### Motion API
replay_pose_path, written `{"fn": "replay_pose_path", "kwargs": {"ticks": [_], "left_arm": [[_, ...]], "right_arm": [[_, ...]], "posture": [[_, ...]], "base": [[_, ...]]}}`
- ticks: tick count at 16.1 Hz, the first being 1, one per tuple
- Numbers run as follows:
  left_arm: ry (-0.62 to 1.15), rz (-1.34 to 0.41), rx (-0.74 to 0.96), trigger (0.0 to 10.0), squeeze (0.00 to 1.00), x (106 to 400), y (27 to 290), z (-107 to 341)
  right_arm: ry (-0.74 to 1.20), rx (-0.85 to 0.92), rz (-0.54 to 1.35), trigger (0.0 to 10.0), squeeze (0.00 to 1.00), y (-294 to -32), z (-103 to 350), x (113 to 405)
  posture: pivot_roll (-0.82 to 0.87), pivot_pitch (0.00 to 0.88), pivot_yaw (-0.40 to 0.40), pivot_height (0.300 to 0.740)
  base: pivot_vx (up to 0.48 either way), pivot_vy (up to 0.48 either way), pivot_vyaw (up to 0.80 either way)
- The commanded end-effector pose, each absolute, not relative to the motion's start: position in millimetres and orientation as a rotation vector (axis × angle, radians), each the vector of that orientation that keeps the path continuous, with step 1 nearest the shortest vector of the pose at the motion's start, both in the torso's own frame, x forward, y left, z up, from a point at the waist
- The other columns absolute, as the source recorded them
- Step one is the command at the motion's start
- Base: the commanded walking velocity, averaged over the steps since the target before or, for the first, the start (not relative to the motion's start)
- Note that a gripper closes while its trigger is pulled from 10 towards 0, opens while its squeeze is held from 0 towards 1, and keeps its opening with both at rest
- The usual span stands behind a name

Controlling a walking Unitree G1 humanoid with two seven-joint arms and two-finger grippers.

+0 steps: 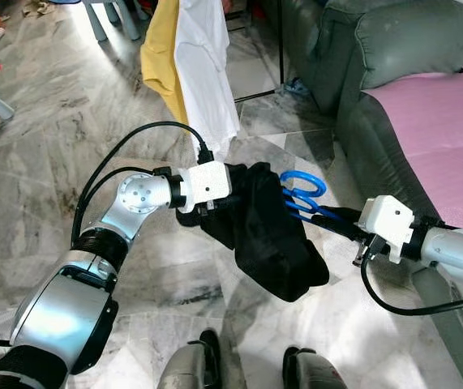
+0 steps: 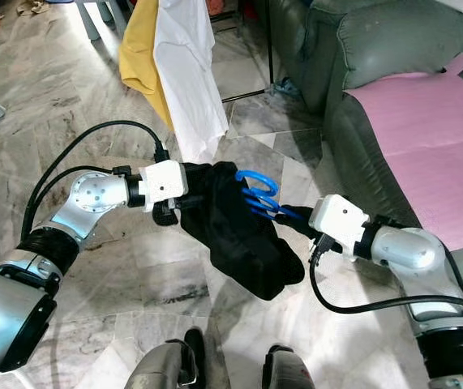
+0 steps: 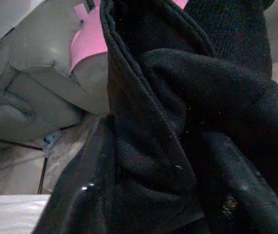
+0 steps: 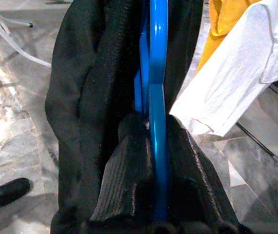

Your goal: Hang hanger

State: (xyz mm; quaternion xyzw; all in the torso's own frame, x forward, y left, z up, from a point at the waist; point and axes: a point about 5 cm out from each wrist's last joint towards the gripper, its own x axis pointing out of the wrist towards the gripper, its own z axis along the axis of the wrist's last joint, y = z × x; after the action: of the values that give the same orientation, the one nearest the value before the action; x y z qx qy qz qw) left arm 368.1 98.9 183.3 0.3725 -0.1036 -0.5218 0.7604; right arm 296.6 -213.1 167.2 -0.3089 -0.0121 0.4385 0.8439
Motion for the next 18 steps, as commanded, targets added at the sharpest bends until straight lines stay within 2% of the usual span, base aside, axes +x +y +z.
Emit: {"fn": "replay_pose_path", "kwargs": {"ticks": [1,3,4,5,6,11,12,13,14,15,16,18], "left_arm": [[-0.203,-1.14,0.833,0.0,0.0,369.0,99.4,181.5],[-0.199,-1.158,0.84,0.0,0.0,368.8,94.6,181.2],[-0.184,-1.176,0.843,1.8,0.0,368.0,93.4,179.1],[-0.177,-1.185,0.851,2.8,0.0,367.5,92.9,177.5],[-0.17,-1.161,0.842,10.0,1.0,369.1,93.0,177.1],[-0.146,-1.16,0.857,10.0,1.0,371.0,94.1,177.5],[-0.131,-1.168,0.87,10.0,0.89,370.7,94.8,175.6],[-0.129,-1.169,0.88,10.0,0.89,370.6,95.0,174.9],[-0.113,-1.175,0.877,10.0,0.0,370.3,95.1,172.7],[-0.097,-1.183,0.87,10.0,0.0,369.8,94.8,170.3],[-0.092,-1.185,0.871,6.0,0.0,369.5,94.6,169.1],[-0.092,-1.185,0.871,6.0,0.0,369.5,94.6,169.1]], "right_arm": [[-0.096,-0.658,0.954,10.0,0.0,-205.7,174.5,295.8],[-0.103,-0.662,0.954,10.0,0.0,-205.6,175.2,295.9],[-0.105,-0.664,0.955,10.0,0.0,-205.4,175.8,296.1],[-0.106,-0.665,0.956,10.0,0.0,-205.2,176.2,296.1],[-0.109,-0.667,0.957,10.0,0.0,-205.0,176.4,296.2],[-0.115,-0.67,0.962,10.0,0.0,-202.5,176.5,297.3],[-0.118,-0.669,0.965,10.0,0.0,-201.5,177.1,297.6],[-0.119,-0.669,0.966,10.0,0.0,-201.1,177.4,297.7],[-0.122,-0.667,0.976,10.0,0.0,-199.5,177.6,297.5],[-0.126,-0.666,0.983,10.0,0.0,-198.0,177.9,297.2],[-0.128,-0.665,0.986,10.0,0.0,-197.4,178.0,297.0],[-0.128,-0.665,0.986,10.0,0.0,-197.4,178.0,297.0]], "posture": [[-0.12,0.22,0.152,0.74],[-0.12,0.222,0.154,0.74],[-0.12,0.222,0.155,0.74],[-0.12,0.222,0.156,0.74],[-0.12,0.223,0.156,0.74],[-0.12,0.224,0.154,0.74],[-0.12,0.224,0.153,0.74],[-0.12,0.224,0.153,0.74],[-0.12,0.224,0.152,0.74],[-0.12,0.224,0.15,0.74],[-0.13,0.225,0.151,0.74],[-0.13,0.225,0.151,0.74]], "base": [[0.0,0.0,0.0],[0.0,0.0,0.0],[0.0,0.0,0.0],[0.0,0.0,0.0],[0.0,0.0,0.0],[0.0,0.0,0.0],[0.0,0.0,0.0],[0.0,0.0,0.0],[0.0,0.0,0.0],[0.0,0.0,0.0],[0.0,0.0,0.0],[0.0,0.0,0.0]]}}
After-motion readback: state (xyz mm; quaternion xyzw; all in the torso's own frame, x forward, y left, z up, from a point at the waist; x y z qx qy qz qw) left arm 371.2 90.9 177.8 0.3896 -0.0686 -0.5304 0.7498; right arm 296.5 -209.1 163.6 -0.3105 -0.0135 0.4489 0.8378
